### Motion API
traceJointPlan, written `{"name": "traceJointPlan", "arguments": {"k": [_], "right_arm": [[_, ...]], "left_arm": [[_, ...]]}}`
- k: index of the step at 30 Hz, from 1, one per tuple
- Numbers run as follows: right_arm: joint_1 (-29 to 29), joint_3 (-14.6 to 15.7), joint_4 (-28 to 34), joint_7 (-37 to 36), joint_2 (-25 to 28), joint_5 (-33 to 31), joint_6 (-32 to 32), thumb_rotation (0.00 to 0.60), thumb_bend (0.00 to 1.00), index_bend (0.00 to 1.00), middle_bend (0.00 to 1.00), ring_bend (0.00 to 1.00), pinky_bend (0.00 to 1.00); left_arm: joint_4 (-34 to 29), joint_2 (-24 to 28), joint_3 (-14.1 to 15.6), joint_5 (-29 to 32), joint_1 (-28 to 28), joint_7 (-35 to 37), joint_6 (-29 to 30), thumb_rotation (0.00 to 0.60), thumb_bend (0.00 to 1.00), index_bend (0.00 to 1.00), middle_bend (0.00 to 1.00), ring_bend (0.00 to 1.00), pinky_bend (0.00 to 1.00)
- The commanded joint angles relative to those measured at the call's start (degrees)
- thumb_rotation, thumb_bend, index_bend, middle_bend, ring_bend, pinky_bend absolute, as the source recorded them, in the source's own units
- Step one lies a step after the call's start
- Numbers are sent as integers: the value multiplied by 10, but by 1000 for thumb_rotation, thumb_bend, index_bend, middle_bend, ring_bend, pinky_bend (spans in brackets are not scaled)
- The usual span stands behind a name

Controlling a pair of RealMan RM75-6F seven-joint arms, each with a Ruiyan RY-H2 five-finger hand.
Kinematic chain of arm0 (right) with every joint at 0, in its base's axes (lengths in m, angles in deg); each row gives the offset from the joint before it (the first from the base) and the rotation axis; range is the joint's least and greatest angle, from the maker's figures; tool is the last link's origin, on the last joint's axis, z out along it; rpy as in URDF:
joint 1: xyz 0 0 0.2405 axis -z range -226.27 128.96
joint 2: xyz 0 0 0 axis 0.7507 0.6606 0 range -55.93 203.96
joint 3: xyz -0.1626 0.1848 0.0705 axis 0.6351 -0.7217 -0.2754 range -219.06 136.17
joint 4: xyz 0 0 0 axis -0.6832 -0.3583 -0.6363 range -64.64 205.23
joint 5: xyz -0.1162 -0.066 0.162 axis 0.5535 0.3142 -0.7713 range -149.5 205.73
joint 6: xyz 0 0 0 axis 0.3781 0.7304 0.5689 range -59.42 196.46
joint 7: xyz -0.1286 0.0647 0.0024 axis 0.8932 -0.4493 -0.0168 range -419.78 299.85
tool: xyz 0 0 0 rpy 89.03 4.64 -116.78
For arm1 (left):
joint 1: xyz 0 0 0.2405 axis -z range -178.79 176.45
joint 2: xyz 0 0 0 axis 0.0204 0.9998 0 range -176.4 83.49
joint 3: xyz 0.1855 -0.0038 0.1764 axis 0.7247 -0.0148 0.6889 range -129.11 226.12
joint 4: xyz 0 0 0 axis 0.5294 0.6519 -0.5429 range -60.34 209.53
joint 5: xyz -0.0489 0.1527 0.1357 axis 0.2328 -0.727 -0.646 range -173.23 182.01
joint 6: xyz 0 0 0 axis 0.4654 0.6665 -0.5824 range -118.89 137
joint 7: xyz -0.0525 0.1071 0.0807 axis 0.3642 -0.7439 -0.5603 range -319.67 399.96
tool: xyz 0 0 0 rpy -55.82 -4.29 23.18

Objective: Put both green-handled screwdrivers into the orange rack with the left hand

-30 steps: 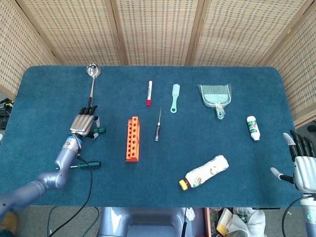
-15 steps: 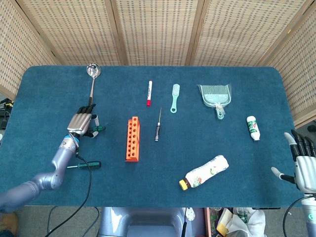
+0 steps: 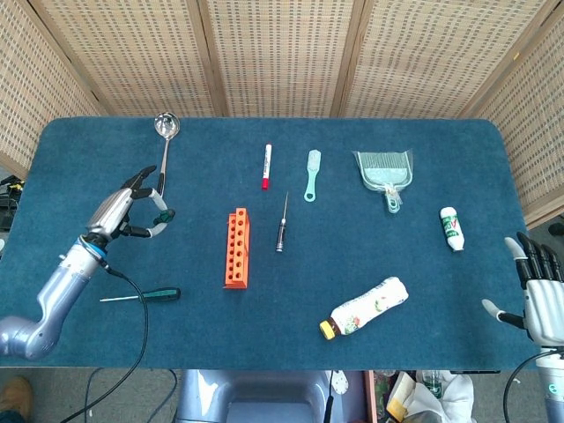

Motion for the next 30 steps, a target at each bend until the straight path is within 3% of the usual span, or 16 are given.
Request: {"name": "traceJointPlan", "arguments": {"k": [1, 4, 9, 16, 30], "right_arm": [[0, 0, 0, 1, 0, 0, 0, 600, 0, 0, 0, 0, 0], [-1, 1, 0, 2, -1, 0, -2, 600, 0, 0, 0, 0, 0], [-1, 1, -1, 2, -1, -2, -4, 600, 0, 0, 0, 0, 0], [-2, 0, -3, 1, -1, -3, -5, 600, 0, 0, 0, 0, 0], [-3, 1, -4, 4, -2, -3, -7, 600, 0, 0, 0, 0, 0]], "left_arm": [[-68, 84, 30, -171, -26, 225, 68, 600, 385, 627, 0, 0, 0], [-68, 86, 57, -228, -17, 290, 104, 600, 385, 627, 0, 0, 0], [-66, 61, 83, -260, 2, 328, 146, 600, 388, 627, 0, 0, 0], [-67, 20, 98, -242, 27, 316, 148, 600, 390, 627, 0, 0, 0], [-61, -32, 95, -191, 56, 326, 159, 600, 392, 627, 0, 0, 0]]}}
